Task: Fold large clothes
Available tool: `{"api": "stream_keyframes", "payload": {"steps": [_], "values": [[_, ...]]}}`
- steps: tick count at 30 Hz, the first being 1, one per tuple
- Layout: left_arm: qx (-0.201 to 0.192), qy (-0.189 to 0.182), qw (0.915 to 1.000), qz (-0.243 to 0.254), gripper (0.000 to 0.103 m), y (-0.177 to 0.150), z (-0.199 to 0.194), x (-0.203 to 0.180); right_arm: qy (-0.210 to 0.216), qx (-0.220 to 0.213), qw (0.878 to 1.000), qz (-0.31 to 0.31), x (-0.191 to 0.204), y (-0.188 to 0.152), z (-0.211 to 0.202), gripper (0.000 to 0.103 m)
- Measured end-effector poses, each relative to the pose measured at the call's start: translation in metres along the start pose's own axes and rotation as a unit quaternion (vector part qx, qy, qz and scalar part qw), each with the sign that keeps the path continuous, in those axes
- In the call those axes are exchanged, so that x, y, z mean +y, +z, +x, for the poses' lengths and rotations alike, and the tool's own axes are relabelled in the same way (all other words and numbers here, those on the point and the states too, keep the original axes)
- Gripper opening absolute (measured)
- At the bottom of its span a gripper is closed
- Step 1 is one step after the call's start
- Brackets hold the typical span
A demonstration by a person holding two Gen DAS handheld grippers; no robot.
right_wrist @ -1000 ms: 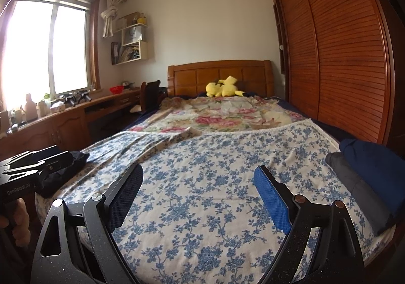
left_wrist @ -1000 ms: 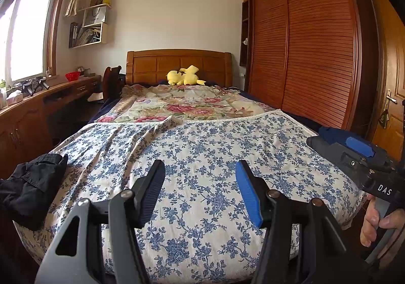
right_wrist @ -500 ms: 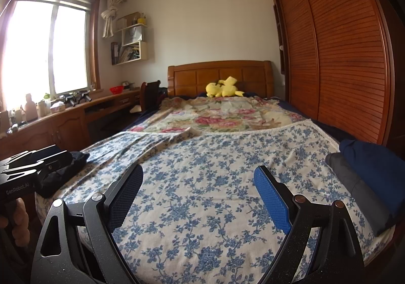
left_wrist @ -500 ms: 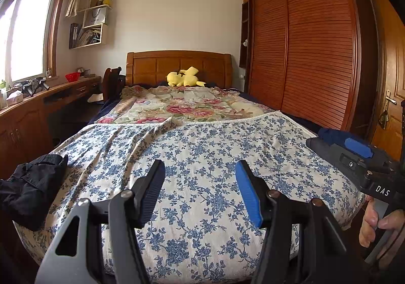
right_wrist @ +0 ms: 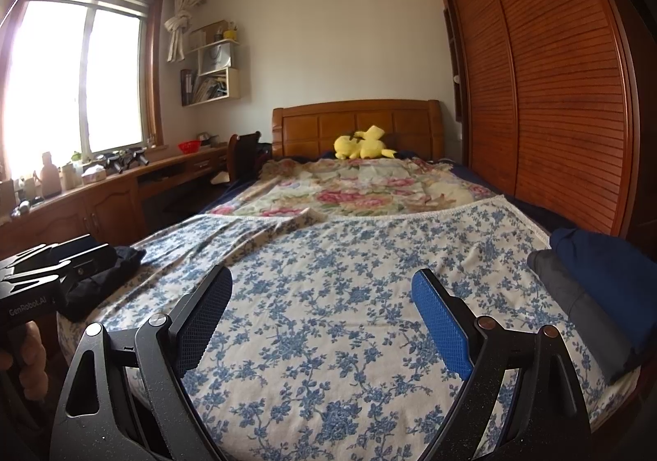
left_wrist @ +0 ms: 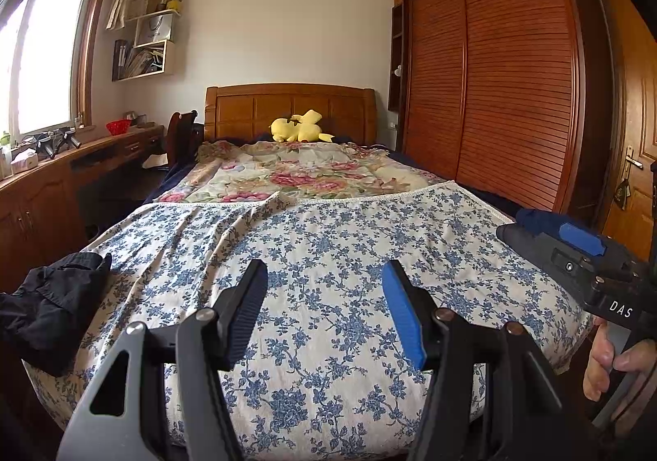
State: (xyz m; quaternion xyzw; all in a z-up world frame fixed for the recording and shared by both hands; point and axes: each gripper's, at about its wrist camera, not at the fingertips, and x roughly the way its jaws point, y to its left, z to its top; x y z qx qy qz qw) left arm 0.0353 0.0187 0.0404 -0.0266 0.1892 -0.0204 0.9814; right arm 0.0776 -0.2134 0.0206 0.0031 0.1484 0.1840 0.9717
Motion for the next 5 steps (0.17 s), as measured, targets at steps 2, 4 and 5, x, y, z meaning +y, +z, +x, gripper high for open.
{"api": "stream_keyframes", "payload": {"steps": [2, 4, 5], "values": [[0.0, 0.0, 1.0, 0.0, 0.057, 0.0001, -0.0007, -0.0006, 0.0, 0.0, 1.0, 0.0, -0.0001, -0.0001, -0.0001, 0.091], [0.0, 0.0, 1.0, 0.0, 0.057, 0.0, -0.0008, -0.0005, 0.0, 0.0, 1.0, 0.0, -0.0008, 0.0002, -0.0002, 0.091], [-0.001, 0.0, 1.0, 0.0, 0.057, 0.0001, -0.0008, -0.0005, 0.0, 0.0, 1.0, 0.0, -0.0003, 0.0008, -0.0003, 0.091]]}}
